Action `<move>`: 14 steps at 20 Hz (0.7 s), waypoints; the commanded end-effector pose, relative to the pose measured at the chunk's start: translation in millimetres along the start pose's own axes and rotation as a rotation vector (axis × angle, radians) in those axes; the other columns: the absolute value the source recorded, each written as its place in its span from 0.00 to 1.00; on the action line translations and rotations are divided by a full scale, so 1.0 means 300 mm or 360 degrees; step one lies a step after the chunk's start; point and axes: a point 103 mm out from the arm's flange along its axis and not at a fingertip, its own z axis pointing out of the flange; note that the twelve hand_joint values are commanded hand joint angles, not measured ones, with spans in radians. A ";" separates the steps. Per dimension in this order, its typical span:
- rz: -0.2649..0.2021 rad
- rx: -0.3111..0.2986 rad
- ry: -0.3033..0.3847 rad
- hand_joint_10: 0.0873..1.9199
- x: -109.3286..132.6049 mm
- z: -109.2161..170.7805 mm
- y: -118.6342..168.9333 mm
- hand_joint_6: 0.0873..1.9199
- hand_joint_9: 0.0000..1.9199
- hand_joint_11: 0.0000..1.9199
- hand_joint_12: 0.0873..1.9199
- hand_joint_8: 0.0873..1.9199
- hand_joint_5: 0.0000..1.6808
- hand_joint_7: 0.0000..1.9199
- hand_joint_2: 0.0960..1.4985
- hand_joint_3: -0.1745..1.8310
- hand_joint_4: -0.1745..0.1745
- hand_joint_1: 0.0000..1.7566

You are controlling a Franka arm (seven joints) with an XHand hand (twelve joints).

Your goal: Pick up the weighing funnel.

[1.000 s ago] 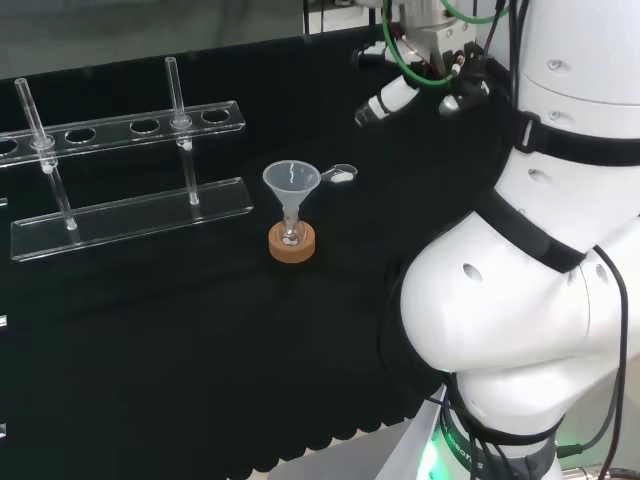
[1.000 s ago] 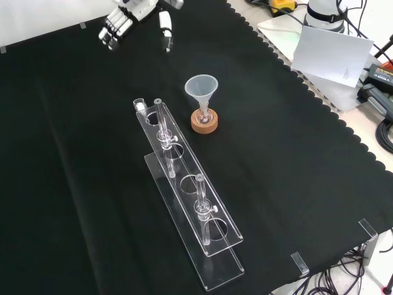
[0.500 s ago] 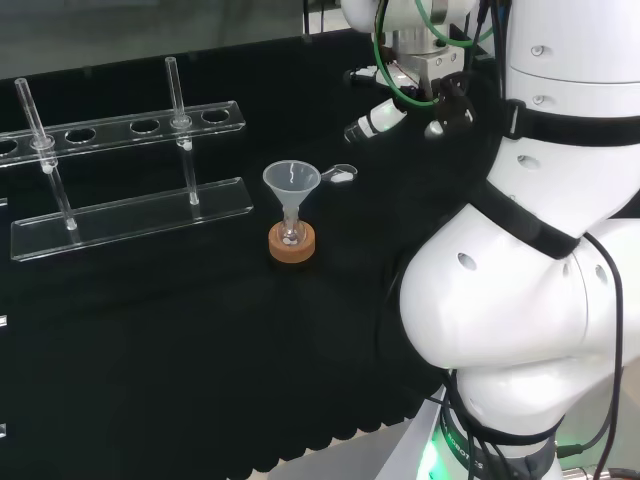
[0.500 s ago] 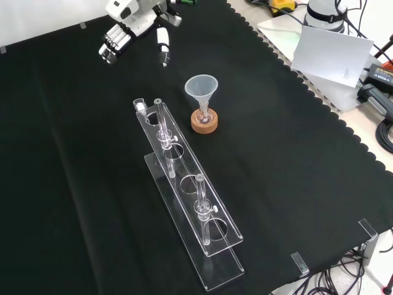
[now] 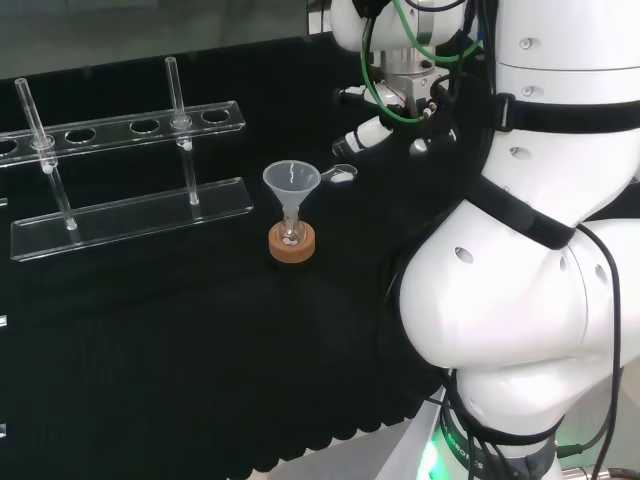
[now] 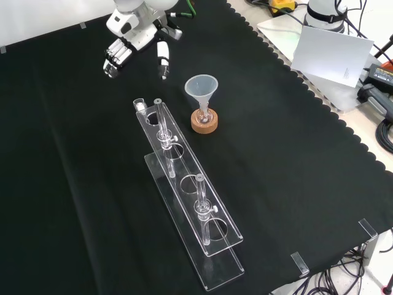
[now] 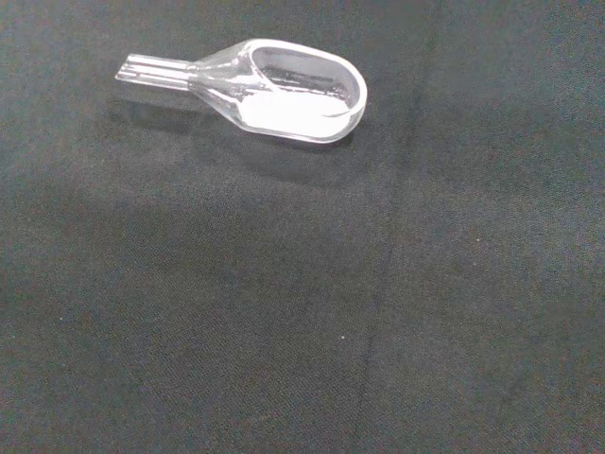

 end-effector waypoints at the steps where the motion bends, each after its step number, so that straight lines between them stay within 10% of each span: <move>1: 0.0003 0.0033 -0.0009 0.22 0.016 0.046 0.035 0.00 0.00 0.00 0.55 0.01 0.00 0.07 0.45 0.10 0.58 0.21; 8: 0.0013 0.0125 -0.0005 0.21 0.026 0.098 0.069 0.00 0.00 0.00 0.57 0.02 0.01 0.07 0.45 0.09 0.59 0.22; 14: 0.0033 0.0210 -0.0006 0.00 0.032 0.161 0.083 0.00 0.00 0.00 0.29 0.00 0.00 0.02 0.46 0.09 0.59 0.20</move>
